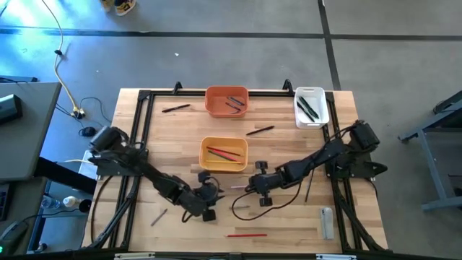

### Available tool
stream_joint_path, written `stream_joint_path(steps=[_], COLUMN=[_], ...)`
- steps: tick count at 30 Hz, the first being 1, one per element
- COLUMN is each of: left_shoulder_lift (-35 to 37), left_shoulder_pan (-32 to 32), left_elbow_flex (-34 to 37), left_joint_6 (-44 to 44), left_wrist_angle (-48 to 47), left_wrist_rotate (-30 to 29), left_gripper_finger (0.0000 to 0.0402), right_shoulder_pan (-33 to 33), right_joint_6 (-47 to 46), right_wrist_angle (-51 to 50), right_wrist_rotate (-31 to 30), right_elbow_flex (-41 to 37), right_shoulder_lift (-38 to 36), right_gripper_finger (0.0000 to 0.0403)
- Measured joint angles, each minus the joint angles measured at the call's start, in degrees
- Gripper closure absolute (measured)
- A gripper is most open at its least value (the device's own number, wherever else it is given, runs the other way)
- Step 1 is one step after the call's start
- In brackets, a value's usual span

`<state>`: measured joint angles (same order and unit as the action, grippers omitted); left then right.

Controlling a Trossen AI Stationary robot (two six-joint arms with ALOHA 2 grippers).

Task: Sort crayons/erasers/pens/pencils in bins
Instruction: Put the purple pen into the white bin

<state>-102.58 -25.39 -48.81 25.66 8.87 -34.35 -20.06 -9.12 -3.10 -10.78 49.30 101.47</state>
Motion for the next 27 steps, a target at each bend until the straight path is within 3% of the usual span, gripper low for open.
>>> stream_joint_path(steps=[4, 8, 13, 17, 22, 27], left_shoulder_lift=[7.1, 14.48, 21.55, 25.34, 26.62, 26.62], left_shoulder_pan=[-1.81, -3.5, -3.78, -2.47, -0.19, 1.48], left_elbow_flex=[0.64, 4.22, 12.95, 20.93, 27.75, 29.39], left_joint_6=[-2.22, -1.93, -1.33, -1.34, -1.78, -1.87], left_wrist_angle=[-4.97, -7.14, 1.63, 12.42, 25.14, 28.48], left_wrist_rotate=[-6.36, -12.66, -15.35, -14.59, -14.29, -11.39], left_gripper_finger=[0.0321, 0.0341, 0.0393, 0.0395, 0.04, 0.0401], right_shoulder_pan=[-0.7, -1.78, -3.55, -1.96, 11.42, 31.39], right_joint_6=[-1.53, -4.88, -11.33, -22.81, -37.26, -32.9], right_wrist_angle=[-4.16, -12.81, -28.26, -42.78, -59.61, -62.41], right_wrist_rotate=[-1.25, -5.73, -15.32, -25.18, -32.07, -31.55], right_elbow_flex=[0.02, 0.04, 0.04, 0.04, 0.09, -0.42], right_shoulder_lift=[-5.13, -13.41, -26.75, -37.26, -44.59, -43.9], right_gripper_finger=[0.0367, 0.0367, 0.0367, 0.0367, 0.0367, 0.0367])
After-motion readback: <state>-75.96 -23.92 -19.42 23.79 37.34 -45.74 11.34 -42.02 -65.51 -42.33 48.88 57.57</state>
